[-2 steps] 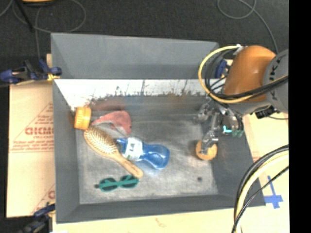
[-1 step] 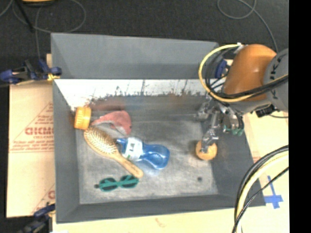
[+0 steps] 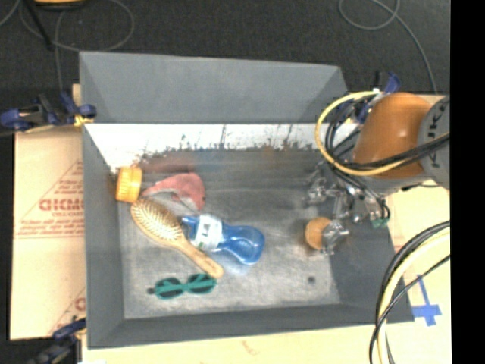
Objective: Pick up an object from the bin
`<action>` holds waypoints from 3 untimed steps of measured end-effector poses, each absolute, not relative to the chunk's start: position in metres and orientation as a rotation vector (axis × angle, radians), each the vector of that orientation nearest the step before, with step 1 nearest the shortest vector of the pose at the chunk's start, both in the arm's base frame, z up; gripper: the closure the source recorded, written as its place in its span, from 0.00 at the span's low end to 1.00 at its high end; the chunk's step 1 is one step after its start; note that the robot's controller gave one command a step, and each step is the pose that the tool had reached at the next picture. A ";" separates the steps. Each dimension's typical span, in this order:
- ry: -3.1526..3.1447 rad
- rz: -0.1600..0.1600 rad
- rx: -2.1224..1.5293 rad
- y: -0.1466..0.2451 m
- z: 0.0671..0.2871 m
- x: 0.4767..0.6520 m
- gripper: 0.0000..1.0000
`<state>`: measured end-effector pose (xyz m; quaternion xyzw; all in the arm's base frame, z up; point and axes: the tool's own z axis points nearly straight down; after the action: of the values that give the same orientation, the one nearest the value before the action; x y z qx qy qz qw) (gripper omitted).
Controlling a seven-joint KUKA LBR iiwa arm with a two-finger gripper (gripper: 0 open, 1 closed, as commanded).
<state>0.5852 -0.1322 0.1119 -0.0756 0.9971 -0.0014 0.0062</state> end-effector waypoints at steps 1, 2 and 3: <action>3.085 -0.006 -0.572 -0.147 0.073 0.582 0.00; 3.095 0.016 -0.537 -0.159 0.072 0.599 1.00; 3.095 0.015 -0.538 -0.159 0.073 0.599 1.00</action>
Offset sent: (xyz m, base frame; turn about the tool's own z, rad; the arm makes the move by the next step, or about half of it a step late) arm 0.0120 -0.0314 -0.0419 -0.1975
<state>0.5988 -0.1593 0.0725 -0.1711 0.9852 0.0049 0.0000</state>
